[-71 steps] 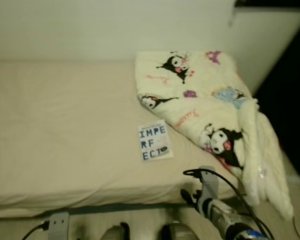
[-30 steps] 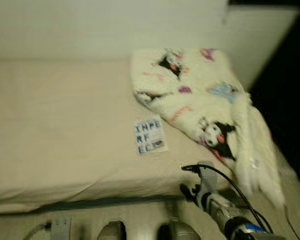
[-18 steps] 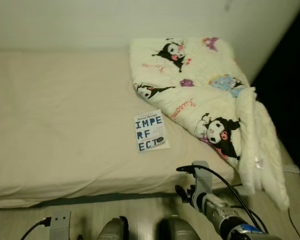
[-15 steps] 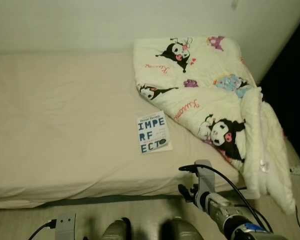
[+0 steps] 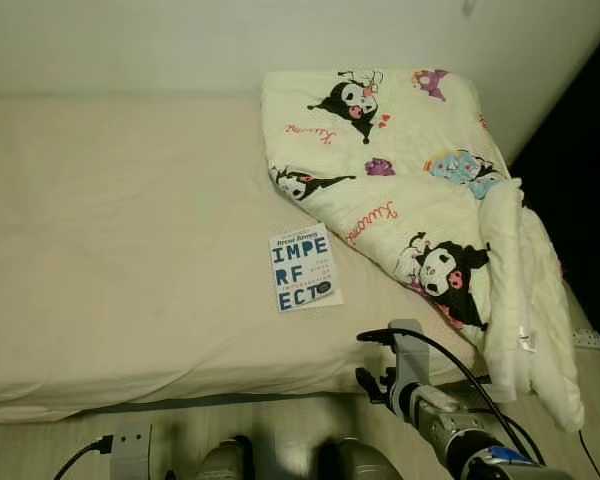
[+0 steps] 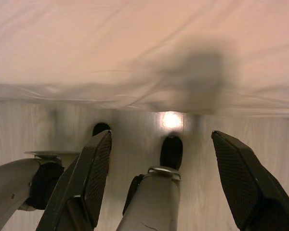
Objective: Clean up the room
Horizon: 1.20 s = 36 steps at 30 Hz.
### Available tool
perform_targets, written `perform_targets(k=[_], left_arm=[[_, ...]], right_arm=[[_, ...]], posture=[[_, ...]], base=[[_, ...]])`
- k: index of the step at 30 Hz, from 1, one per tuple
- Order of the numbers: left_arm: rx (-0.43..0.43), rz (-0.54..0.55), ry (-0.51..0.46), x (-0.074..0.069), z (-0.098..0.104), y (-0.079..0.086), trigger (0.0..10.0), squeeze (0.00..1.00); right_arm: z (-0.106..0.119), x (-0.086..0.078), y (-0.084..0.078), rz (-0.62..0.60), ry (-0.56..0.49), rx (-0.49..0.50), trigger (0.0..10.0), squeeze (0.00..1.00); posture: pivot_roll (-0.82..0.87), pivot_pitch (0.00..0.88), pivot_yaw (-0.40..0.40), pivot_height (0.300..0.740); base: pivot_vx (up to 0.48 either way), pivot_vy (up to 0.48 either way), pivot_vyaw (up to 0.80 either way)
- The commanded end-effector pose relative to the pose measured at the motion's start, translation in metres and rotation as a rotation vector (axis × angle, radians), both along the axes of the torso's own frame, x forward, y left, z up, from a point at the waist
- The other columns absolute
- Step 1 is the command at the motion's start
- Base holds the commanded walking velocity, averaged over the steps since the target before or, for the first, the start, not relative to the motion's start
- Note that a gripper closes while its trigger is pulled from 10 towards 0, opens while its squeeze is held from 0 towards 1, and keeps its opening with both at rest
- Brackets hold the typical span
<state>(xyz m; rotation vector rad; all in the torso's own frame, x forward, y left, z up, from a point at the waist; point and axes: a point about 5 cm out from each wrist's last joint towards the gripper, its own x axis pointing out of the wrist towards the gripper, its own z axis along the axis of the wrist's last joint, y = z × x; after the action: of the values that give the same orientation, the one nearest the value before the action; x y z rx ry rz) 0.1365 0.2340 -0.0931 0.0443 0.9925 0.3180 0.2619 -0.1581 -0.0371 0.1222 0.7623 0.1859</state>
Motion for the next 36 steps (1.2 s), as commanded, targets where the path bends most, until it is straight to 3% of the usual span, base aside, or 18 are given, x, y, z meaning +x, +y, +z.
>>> perform_targets(k=[1, 13, 21, 27, 36], left_arm=[[-0.016, 0.002, 0.018, -0.01, -0.004, -0.003, 10.0, 0.0], [-0.02, 0.063, -0.028, -0.003, -0.001, 0.0, 10.0, 0.0], [-0.126, 0.127, -0.127, 0.008, 0.003, -0.009, 10.0, 0.0], [-0.141, 0.103, -0.174, 0.018, 0.006, -0.013, 10.0, 0.0], [-0.075, 0.034, -0.25, 0.032, 0.018, 0.001, 10.0, 0.0]], right_arm=[[-0.004, -0.006, -0.002, -0.001, 0.018, -0.002, 10.0, 0.0], [-0.005, -0.007, 0.001, 0.017, 0.02, -0.005, 10.0, 0.0], [-0.003, -0.004, 0.006, 0.086, 0.02, -0.038, 10.0, 0.0], [0.007, 0.009, 0.003, 0.073, -0.02, -0.029, 10.0, 0.0], [0.026, 0.029, -0.002, 0.011, -0.109, 0.036, 10.0, 0.0]], posture=[[-0.04, 0.101, 0.038, 0.696], [-0.04, 0.092, 0.025, 0.696], [-0.06, 0.061, -0.008, 0.688], [-0.07, 0.056, -0.008, 0.663], [-0.06, 0.063, 0.011, 0.628]], base=[[0.244, -0.409, 0.0], [0.02, -0.034, 0.0], [0.0, 0.0, 0.0], [0.0, 0.0, 0.0], [0.0, 0.0, 0.0]])
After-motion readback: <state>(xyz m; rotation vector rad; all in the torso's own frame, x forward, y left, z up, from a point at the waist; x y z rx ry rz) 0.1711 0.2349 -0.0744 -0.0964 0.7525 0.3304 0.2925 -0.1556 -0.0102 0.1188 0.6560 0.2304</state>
